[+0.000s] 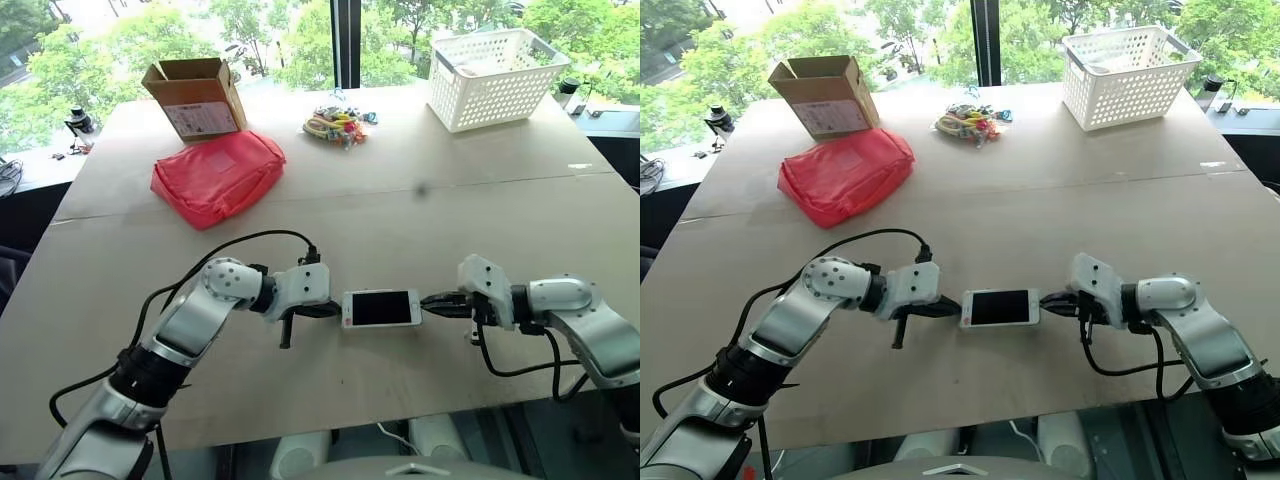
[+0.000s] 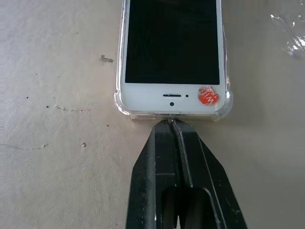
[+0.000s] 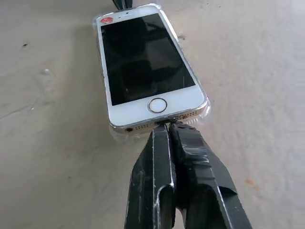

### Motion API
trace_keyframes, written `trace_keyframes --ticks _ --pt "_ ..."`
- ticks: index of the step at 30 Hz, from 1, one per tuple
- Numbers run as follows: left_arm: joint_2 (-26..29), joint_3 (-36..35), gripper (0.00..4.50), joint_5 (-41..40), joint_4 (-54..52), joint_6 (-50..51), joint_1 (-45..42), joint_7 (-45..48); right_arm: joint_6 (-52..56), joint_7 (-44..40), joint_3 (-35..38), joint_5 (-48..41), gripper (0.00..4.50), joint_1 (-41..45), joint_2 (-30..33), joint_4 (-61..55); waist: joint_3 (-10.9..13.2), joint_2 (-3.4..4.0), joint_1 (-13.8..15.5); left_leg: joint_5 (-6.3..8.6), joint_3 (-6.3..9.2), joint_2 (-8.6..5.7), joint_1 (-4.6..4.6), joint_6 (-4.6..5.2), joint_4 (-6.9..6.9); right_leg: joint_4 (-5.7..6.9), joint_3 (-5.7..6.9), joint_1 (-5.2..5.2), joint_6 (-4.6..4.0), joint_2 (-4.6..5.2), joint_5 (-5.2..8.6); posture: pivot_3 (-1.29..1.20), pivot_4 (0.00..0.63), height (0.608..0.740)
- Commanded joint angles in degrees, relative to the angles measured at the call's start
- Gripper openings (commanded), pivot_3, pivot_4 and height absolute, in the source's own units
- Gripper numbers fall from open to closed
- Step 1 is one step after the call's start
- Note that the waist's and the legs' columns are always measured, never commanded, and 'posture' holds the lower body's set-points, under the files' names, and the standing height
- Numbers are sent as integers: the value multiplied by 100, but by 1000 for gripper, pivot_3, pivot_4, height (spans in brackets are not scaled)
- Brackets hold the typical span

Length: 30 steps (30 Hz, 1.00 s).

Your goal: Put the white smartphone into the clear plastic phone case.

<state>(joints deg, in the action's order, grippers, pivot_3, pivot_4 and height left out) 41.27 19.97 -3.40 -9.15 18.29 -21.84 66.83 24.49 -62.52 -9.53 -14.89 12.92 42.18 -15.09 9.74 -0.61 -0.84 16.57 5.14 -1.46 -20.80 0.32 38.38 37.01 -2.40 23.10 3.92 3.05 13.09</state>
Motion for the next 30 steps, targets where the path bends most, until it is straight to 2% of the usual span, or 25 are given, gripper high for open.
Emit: trace_keyframes --ticks 1,9,17,23,25,27,30 --pt "-337 -68 0 208 328 -199 -246 -496 -312 26 -51 -55 15 290 -265 66 0 0 14 0 2 -1 0 0 2 0 2 -2 -1 0 -1 0 150 740" --pt "-704 -149 0 630 1122 -362 -603 -999 -735 41 -64 234 15 853 -638 1037 -1 -1 3 -1 4 -4 4 0 2 2 3 -5 -3 0 -2 0 150 740" --pt "-533 -308 0 623 1153 -403 -456 -985 -1198 78 55 516 15 847 -616 1655 -1 0 -2 -1 4 -4 3 -1 1 4 2 -3 -4 2 -3 0 150 740" --pt "-499 -614 0 559 1141 -395 -569 -1220 -1270 139 514 252 15 676 -470 1777 -1 0 -17 -1 5 -3 -1 -1 0 4 1 3 -4 2 -3 0 150 740" --pt "-671 -764 0 395 1118 -331 -683 -1352 -1312 60 685 10 15 604 -527 1744 0 0 -18 -1 6 -3 -2 -1 -3 4 -2 6 -4 1 -3 0 150 740" --pt "-1128 -975 0 -115 942 -203 -734 -1408 -1331 -125 930 -605 15 502 -849 1663 0 0 -5 -1 8 -2 -8 -1 -4 4 1 8 -4 1 -3 0 150 740" --pt "-1478 -883 0 -596 643 -95 -544 -1068 -1393 -413 941 -946 15 414 -1162 1798 0 0 0 0 21 3 -13 -1 -2 2 2 8 -3 9 -3 0 150 740"
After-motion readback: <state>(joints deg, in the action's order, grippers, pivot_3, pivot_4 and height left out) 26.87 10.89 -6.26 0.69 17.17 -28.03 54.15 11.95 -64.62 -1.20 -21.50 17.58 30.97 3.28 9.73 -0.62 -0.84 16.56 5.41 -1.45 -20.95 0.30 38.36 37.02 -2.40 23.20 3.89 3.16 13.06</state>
